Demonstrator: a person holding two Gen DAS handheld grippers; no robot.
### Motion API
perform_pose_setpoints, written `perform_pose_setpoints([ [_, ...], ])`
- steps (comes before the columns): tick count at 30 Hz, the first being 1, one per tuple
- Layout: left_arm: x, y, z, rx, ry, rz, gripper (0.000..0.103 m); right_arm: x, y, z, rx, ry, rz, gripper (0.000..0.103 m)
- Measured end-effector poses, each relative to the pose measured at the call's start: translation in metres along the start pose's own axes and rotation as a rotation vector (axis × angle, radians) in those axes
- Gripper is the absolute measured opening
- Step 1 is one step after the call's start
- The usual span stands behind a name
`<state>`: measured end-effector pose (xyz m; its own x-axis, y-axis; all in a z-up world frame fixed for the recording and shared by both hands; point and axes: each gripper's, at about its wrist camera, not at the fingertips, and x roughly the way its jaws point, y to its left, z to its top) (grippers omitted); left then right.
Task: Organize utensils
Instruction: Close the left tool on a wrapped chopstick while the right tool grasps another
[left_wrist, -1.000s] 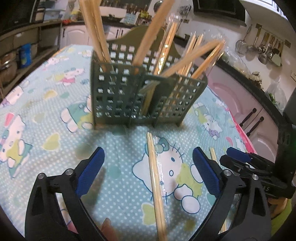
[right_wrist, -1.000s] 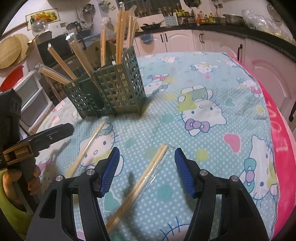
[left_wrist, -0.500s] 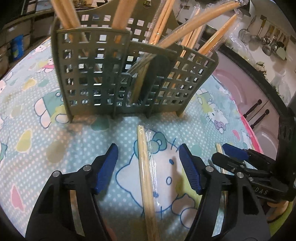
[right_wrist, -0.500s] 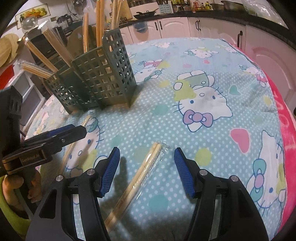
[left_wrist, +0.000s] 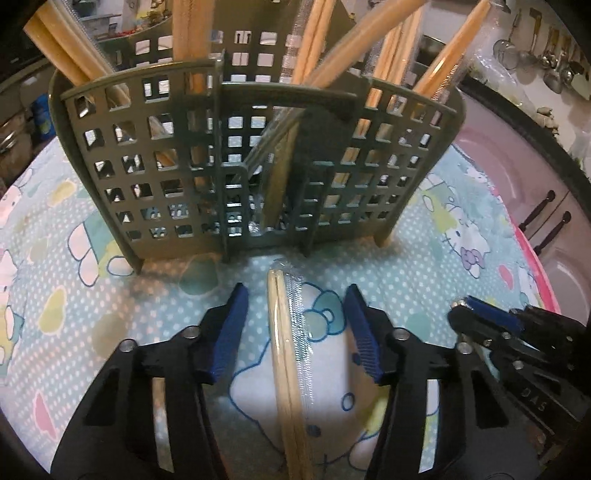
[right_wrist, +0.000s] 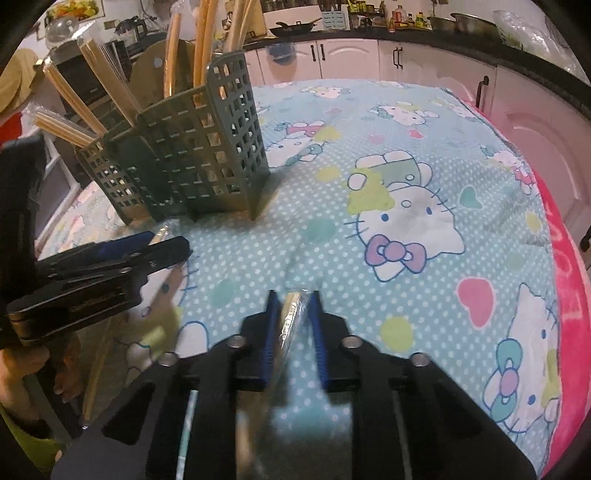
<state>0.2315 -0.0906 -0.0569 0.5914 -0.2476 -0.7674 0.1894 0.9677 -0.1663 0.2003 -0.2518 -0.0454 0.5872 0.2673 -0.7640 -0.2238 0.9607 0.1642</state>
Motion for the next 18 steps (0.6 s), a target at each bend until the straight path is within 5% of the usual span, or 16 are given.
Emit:
perform_pose_setpoints([
  [10,-0.004,0.020,0.004,-0.050,-0.004,-0.009,0.006,-0.017,0.007,0.002,0.012,-0.041,0.106,0.006],
  [18,-0.044,0.036,0.003,-0.081,-0.060,-0.097,0.003,-0.047,0.027,0.014,-0.057,-0.104,0.134,0.006],
])
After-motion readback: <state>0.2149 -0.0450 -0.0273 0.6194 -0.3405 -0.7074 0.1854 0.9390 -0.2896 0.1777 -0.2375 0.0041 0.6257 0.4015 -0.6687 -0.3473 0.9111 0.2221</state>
